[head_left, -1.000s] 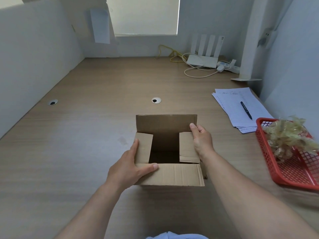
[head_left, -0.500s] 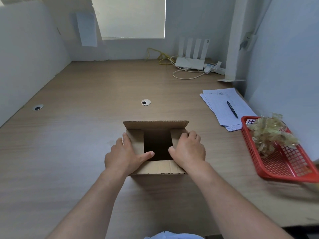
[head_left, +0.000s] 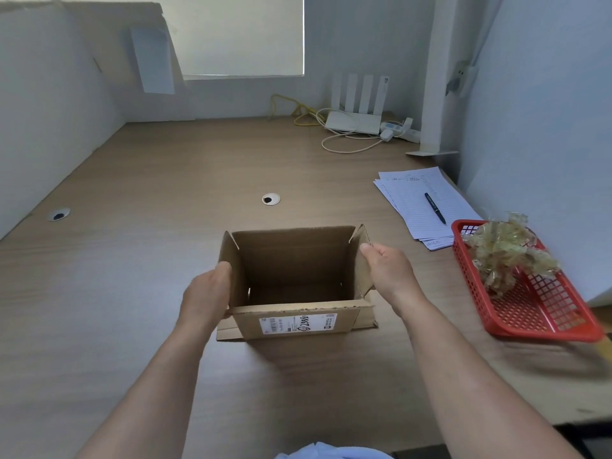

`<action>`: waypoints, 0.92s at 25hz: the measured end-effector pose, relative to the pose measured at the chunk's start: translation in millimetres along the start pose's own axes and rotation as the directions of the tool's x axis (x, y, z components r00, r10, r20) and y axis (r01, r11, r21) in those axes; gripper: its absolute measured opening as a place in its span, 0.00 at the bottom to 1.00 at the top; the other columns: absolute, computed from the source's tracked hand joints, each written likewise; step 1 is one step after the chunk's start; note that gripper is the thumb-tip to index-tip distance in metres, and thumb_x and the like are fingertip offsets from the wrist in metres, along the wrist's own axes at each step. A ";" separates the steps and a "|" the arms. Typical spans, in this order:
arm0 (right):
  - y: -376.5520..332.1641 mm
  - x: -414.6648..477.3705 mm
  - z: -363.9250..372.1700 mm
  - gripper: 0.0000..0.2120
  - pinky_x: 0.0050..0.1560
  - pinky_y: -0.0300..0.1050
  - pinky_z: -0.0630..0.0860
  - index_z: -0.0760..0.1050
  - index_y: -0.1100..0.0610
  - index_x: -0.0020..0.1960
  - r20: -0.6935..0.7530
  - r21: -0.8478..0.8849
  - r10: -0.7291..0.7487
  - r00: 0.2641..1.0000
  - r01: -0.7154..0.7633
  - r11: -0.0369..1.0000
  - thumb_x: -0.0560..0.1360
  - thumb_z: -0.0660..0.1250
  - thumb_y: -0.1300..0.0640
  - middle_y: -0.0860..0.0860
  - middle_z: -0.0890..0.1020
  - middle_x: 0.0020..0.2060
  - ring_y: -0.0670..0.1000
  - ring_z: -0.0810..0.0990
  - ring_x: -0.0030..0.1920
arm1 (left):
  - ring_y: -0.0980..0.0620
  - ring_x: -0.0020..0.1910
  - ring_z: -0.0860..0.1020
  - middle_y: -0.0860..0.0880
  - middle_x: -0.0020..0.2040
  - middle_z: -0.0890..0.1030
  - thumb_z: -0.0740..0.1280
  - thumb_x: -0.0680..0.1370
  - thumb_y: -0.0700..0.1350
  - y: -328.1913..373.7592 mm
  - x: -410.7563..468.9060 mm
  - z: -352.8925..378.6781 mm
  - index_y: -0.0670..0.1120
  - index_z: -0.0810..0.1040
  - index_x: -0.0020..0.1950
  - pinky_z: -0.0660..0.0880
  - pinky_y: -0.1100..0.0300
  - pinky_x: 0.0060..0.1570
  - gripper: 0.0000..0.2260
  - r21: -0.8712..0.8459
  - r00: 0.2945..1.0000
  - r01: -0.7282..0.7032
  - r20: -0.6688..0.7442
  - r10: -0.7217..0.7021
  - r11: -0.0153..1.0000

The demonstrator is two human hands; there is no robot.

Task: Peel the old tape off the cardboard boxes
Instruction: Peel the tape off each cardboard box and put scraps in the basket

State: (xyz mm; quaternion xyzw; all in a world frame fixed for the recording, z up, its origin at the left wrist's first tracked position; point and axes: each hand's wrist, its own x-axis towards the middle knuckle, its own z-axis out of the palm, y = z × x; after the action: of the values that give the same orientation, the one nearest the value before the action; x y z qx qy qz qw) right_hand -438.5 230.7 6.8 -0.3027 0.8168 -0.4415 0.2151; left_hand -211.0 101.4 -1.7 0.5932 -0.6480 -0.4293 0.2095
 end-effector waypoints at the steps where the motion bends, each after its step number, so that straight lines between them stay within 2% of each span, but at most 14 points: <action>1: 0.6 2.1 -0.2 0.20 0.36 0.51 0.68 0.63 0.61 0.32 0.036 0.017 0.005 0.999 -0.005 1.000 0.78 0.59 0.50 0.53 0.67 0.29 0.53 0.67 0.34 | 0.38 0.50 0.76 0.38 0.47 0.77 0.55 0.79 0.49 -1.8 2.5 -3.8 0.40 0.74 0.43 0.79 0.44 0.45 0.15 -0.117 0.998 0.053 0.030 -0.050 0.992; 2: 0.3 3.6 -0.2 0.21 0.40 0.54 0.72 0.65 0.61 0.33 0.067 0.028 0.010 0.998 -0.012 1.000 0.78 0.60 0.47 0.54 0.68 0.31 0.54 0.68 0.35 | 0.40 0.52 0.77 0.39 0.51 0.78 0.57 0.80 0.51 -3.5 3.1 -6.0 0.42 0.76 0.46 0.79 0.47 0.44 0.14 -0.183 0.994 0.099 0.070 -0.088 0.978; 4: -0.3 6.0 -0.1 0.23 0.45 0.57 0.75 0.65 0.59 0.33 0.082 0.043 0.024 0.996 -0.027 0.999 0.76 0.60 0.42 0.52 0.69 0.31 0.53 0.70 0.36 | 0.47 0.52 0.78 0.44 0.54 0.80 0.60 0.79 0.58 -6.9 2.7 -8.1 0.49 0.78 0.50 0.78 0.53 0.42 0.14 -0.254 0.986 0.119 0.144 -0.084 0.960; 6: -1.7 7.7 -1.6 0.26 0.40 0.52 0.74 0.65 0.57 0.31 0.065 0.080 0.061 0.996 -0.066 0.995 0.75 0.59 0.36 0.49 0.69 0.29 0.51 0.70 0.33 | 0.51 0.53 0.79 0.47 0.53 0.82 0.57 0.77 0.66 -8.6 3.4 -11.8 0.52 0.80 0.53 0.77 0.52 0.46 0.21 -0.317 0.978 0.119 0.198 -0.057 0.941; 7: -2.0 9.3 -2.9 0.28 0.40 0.49 0.74 0.69 0.58 0.32 0.080 0.143 0.118 0.990 -0.129 0.981 0.73 0.57 0.33 0.49 0.71 0.29 0.51 0.72 0.34 | 0.50 0.54 0.79 0.47 0.52 0.83 0.54 0.76 0.69 -10.1 5.1 -14.1 0.51 0.80 0.56 0.77 0.50 0.51 0.27 -0.360 0.972 0.151 0.226 -0.071 0.920; 9: -1.9 13.1 -4.7 0.35 0.43 0.49 0.79 0.78 0.60 0.45 0.223 0.295 0.287 0.931 -0.346 0.891 0.72 0.53 0.28 0.52 0.80 0.38 0.52 0.78 0.41 | 0.48 0.57 0.78 0.45 0.53 0.83 0.49 0.74 0.73 -13.9 9.8 -16.5 0.47 0.80 0.58 0.74 0.45 0.59 0.36 -0.412 0.946 0.279 0.276 -0.173 0.867; 10: -0.9 14.2 -4.7 0.39 0.44 0.52 0.80 0.78 0.60 0.50 0.308 0.311 0.355 0.883 -0.446 0.839 0.72 0.50 0.26 0.54 0.81 0.41 0.53 0.79 0.43 | 0.47 0.57 0.77 0.44 0.52 0.83 0.47 0.73 0.74 -15.5 10.7 -15.8 0.46 0.80 0.56 0.72 0.44 0.60 0.38 -0.403 0.932 0.323 0.294 -0.213 0.857; 12: -0.7 13.9 -4.1 0.40 0.48 0.57 0.79 0.78 0.59 0.50 0.409 0.254 0.406 0.817 -0.529 0.809 0.72 0.47 0.26 0.55 0.81 0.40 0.55 0.80 0.44 | 0.47 0.53 0.77 0.45 0.47 0.84 0.45 0.72 0.75 -12.9 8.5 -11.4 0.47 0.81 0.47 0.72 0.45 0.59 0.38 -0.350 0.916 0.343 0.331 -0.228 0.872; 14: -4.3 16.1 -4.5 0.38 0.49 0.57 0.79 0.79 0.57 0.41 0.422 0.249 0.379 0.823 -0.508 0.825 0.72 0.46 0.26 0.53 0.80 0.34 0.55 0.80 0.41 | 0.48 0.52 0.78 0.47 0.45 0.85 0.44 0.71 0.75 -5.4 7.4 -9.8 0.47 0.82 0.47 0.73 0.46 0.55 0.39 -0.348 0.909 0.335 0.363 -0.204 0.875; 17: -13.1 23.1 -11.4 0.37 0.39 0.45 0.74 0.76 0.56 0.30 0.421 0.411 0.271 0.866 -0.448 0.794 0.73 0.47 0.26 0.52 0.74 0.26 0.52 0.73 0.30 | 0.47 0.60 0.76 0.44 0.57 0.82 0.43 0.72 0.75 4.4 14.7 -15.6 0.45 0.79 0.60 0.72 0.46 0.58 0.42 -0.507 0.922 0.294 0.374 -0.101 0.810; 18: -13.4 25.7 -14.4 0.37 0.36 0.44 0.70 0.77 0.57 0.33 0.410 0.507 0.239 0.880 -0.438 0.742 0.73 0.48 0.27 0.52 0.73 0.26 0.51 0.71 0.28 | 0.47 0.61 0.76 0.43 0.59 0.81 0.43 0.73 0.75 7.6 17.1 -18.8 0.45 0.77 0.62 0.72 0.46 0.58 0.42 -0.591 0.930 0.272 0.365 -0.050 0.760; 20: -8.7 29.0 -16.9 0.36 0.38 0.45 0.71 0.77 0.61 0.46 0.350 0.707 0.209 0.913 -0.404 0.580 0.74 0.51 0.29 0.54 0.75 0.33 0.52 0.74 0.33 | 0.47 0.62 0.76 0.44 0.59 0.80 0.44 0.73 0.75 11.6 19.1 -22.9 0.46 0.76 0.62 0.72 0.47 0.55 0.40 -0.705 0.940 0.233 0.340 0.031 0.670; 21: -4.2 29.3 -15.4 0.34 0.43 0.47 0.73 0.76 0.62 0.50 0.314 0.772 0.211 0.926 -0.378 0.510 0.75 0.52 0.31 0.56 0.77 0.37 0.54 0.76 0.38 | 0.47 0.62 0.75 0.45 0.60 0.80 0.45 0.73 0.75 12.1 18.7 -22.4 0.46 0.76 0.62 0.72 0.47 0.55 0.40 -0.717 0.941 0.216 0.333 0.054 0.663; 23: 7.6 27.8 -6.6 0.31 0.53 0.51 0.74 0.75 0.62 0.53 0.257 0.806 0.237 0.937 -0.343 0.483 0.77 0.54 0.34 0.58 0.79 0.46 0.56 0.78 0.47 | 0.48 0.64 0.74 0.48 0.61 0.79 0.47 0.72 0.75 8.6 15.9 -16.4 0.47 0.73 0.66 0.70 0.45 0.60 0.39 -0.680 0.939 0.212 0.341 0.048 0.702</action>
State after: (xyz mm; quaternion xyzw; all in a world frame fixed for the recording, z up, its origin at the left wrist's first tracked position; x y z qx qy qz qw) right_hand -465.0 218.9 1.4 -0.0436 0.5293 -0.7181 0.4498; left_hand -206.6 80.6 10.4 0.4144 -0.4317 -0.7475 0.2885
